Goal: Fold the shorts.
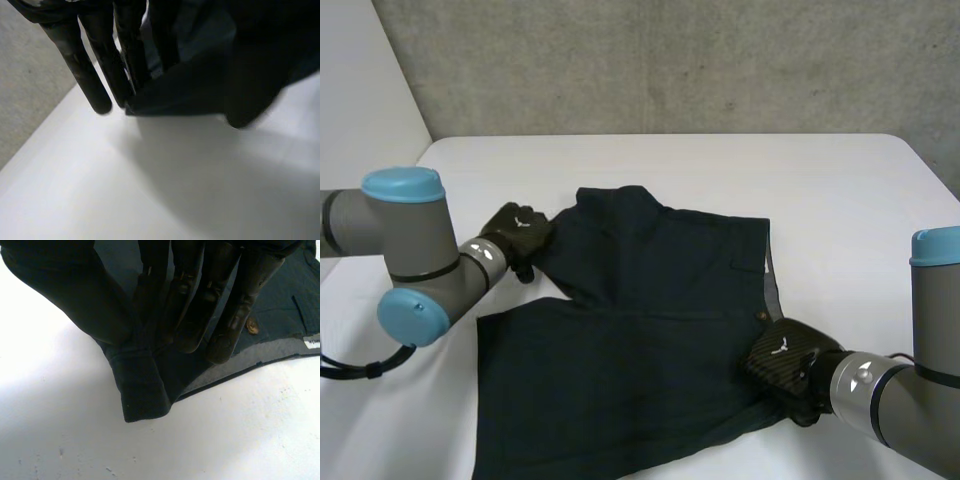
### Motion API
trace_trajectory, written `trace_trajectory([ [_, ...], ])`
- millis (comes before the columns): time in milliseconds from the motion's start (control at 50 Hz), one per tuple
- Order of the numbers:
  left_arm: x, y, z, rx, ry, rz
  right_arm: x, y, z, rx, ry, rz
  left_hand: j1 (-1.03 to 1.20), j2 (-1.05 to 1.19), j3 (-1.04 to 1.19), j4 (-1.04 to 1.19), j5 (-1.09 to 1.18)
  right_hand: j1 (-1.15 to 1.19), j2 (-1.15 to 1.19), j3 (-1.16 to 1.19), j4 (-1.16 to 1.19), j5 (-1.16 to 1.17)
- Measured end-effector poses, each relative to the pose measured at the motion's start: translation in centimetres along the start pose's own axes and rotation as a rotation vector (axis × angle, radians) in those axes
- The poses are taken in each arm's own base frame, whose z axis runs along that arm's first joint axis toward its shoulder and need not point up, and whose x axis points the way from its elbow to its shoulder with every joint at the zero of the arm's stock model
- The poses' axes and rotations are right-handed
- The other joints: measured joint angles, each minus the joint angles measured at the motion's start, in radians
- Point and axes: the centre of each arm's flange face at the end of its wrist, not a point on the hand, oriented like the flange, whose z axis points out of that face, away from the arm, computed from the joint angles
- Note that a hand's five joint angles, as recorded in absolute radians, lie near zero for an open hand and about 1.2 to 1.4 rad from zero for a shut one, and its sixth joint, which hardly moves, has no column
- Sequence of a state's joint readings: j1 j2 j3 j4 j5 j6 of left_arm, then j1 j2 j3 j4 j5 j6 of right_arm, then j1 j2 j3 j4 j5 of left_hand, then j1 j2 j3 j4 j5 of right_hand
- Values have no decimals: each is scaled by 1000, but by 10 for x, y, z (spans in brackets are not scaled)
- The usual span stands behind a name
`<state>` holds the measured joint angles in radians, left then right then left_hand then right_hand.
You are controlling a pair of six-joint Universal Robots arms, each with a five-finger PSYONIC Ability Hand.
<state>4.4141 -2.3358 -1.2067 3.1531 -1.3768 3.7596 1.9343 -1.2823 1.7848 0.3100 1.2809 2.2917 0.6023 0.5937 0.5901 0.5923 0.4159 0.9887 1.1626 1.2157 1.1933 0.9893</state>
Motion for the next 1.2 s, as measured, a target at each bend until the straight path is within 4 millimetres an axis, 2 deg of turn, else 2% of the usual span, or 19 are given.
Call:
trace_trajectory([
  [40, 1, 2, 2, -7, 1, 8, 0, 0, 0, 1, 2, -1, 0, 0, 0, 0, 0, 1, 0, 0, 0, 0],
  [60, 1, 3, 3, -10, 0, 11, 0, 0, 0, 3, 3, -1, 443, 420, 420, 421, 417, 0, 0, 0, 0, 0],
  [80, 1, 3, 4, -11, -2, 13, 0, 0, 1, 3, 3, -1, 526, 547, 546, 550, 538, 0, 0, 0, 0, 0],
  [260, -16, 9, 6, -82, -170, 18, 0, 0, 2, 4, 4, -2, 526, 598, 594, 606, 548, 0, 0, 0, 0, 0],
  [360, -17, 15, 3, -136, -233, 21, -1, 0, 2, 6, 3, -4, 525, 592, 588, 602, 547, 0, 0, 0, 0, 0],
  [440, -12, 14, 1, -148, -239, 26, -1, -1, 2, 9, 4, 1, 467, 474, 487, 485, 500, 0, 0, 0, 0, 0],
  [460, -10, 13, 0, -146, -236, 29, -1, -1, 2, 11, 5, 7, 185, 216, 240, 234, 244, 0, 0, 0, 0, 0],
  [480, -9, 11, -1, -143, -233, 30, -1, -2, 2, 13, 6, 13, -4, 44, 72, 60, 70, 0, 0, 0, 0, 0],
  [540, -7, 5, -4, -129, -230, 34, 1, -3, 3, 19, 12, 31, -258, -201, -180, -195, -191, 0, 0, 0, 0, 0],
  [560, -8, 2, -5, -121, -230, 35, 2, -4, 3, 23, 16, 40, -258, -201, -180, -195, -191, 0, 0, 0, 0, 0],
  [580, -9, -4, -9, -110, -234, 35, 3, -5, 3, 30, 21, 51, -338, -321, -313, -323, -327, 0, 0, 0, 0, 0],
  [640, -12, -13, -18, -92, -241, 34, 5, -7, 4, 43, 33, 70, -338, -324, -318, -327, -331, 0, 0, 0, 0, 0],
  [740, -18, -31, -50, -63, -261, 24, 12, -14, 6, 82, 62, 104, -327, -316, -314, -318, -319, 0, 0, 0, 0, 0],
  [820, -16, -40, -79, -46, -263, -3, 19, -23, 11, 126, 81, 146, -325, -308, -314, -316, -308, 0, 0, 0, 0, 0],
  [900, -1, -48, -123, -21, -239, -93, 31, -36, 22, 195, 77, 249, -325, -308, -314, -316, -308, 0, 0, 0, 0, 0],
  [920, 0, -48, -127, -21, -235, -103, 33, -38, 25, 205, 73, 271, -325, -308, -314, -316, -308, 0, 0, 0, 0, 0],
  [980, 16, -45, -157, -42, -188, -197, 42, -45, 39, 239, 53, 367, -325, -308, -314, -316, -308, 0, 0, 0, 0, 0],
  [1140, 52, -34, -202, -185, -47, -380, 50, -49, 59, 257, 39, 453, -325, -308, -314, -316, -308, 0, 0, 0, 0, 0],
  [1200, 61, -30, -211, -235, -13, -423, 52, -49, 61, 266, 55, 456, -325, -308, -314, -316, -308, 0, 0, 0, 0, 0],
])
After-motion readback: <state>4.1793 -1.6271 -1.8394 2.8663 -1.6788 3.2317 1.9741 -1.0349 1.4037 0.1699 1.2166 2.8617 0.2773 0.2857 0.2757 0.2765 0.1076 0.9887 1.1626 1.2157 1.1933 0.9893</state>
